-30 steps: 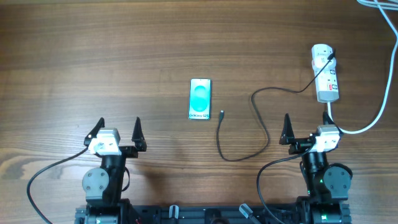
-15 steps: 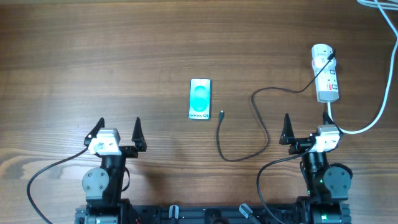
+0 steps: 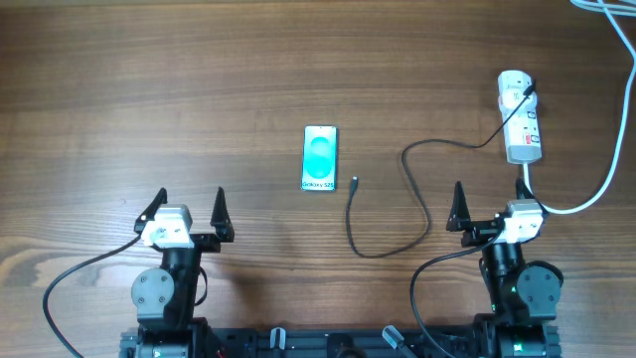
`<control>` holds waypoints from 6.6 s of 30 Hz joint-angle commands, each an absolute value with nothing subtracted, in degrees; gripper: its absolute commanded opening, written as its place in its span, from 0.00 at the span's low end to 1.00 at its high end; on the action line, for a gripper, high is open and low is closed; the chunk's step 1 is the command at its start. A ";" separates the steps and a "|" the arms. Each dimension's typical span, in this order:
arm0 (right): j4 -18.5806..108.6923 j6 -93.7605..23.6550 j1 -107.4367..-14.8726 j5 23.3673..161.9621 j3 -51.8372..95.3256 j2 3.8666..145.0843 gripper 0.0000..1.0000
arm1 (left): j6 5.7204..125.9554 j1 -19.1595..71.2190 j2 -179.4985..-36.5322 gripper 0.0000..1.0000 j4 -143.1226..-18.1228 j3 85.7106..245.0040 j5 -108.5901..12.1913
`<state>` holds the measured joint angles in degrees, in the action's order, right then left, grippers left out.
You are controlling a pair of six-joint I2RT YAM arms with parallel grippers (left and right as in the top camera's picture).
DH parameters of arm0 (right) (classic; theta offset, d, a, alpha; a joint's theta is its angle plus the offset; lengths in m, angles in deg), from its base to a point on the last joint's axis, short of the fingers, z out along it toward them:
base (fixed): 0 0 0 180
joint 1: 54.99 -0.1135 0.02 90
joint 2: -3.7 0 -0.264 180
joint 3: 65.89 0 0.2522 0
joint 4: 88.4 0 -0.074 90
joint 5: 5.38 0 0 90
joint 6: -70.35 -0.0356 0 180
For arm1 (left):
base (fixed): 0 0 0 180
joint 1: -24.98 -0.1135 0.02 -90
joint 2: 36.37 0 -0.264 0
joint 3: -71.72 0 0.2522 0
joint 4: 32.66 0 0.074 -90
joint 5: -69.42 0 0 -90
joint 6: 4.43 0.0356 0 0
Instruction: Plug charger to phone and switch on socket
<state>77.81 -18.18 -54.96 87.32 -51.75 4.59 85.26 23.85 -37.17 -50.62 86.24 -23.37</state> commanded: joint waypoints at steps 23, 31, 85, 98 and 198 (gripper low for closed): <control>77.94 -17.52 -55.13 86.80 -51.84 4.24 1.00 | 85.30 24.12 -36.75 1.00 -50.17 85.82 -21.77; 77.94 -17.50 -55.13 86.80 -51.84 4.24 1.00 | 84.65 24.12 -36.75 1.00 -44.02 85.82 -52.81; 77.94 -17.48 -55.13 86.80 -51.84 4.24 1.00 | 65.35 46.37 -149.71 1.00 -121.00 195.69 -26.26; 77.94 -17.48 -55.13 86.80 -51.84 4.24 1.00 | 61.06 49.76 -159.30 1.00 -113.99 193.14 -27.26; 77.94 -17.50 -55.13 86.80 -51.84 4.24 1.00 | 59.42 55.02 -171.26 0.69 -114.95 190.80 -26.39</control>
<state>77.81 -18.03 -54.96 87.32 -51.77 4.61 59.53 55.98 -168.50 -111.47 188.79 -22.91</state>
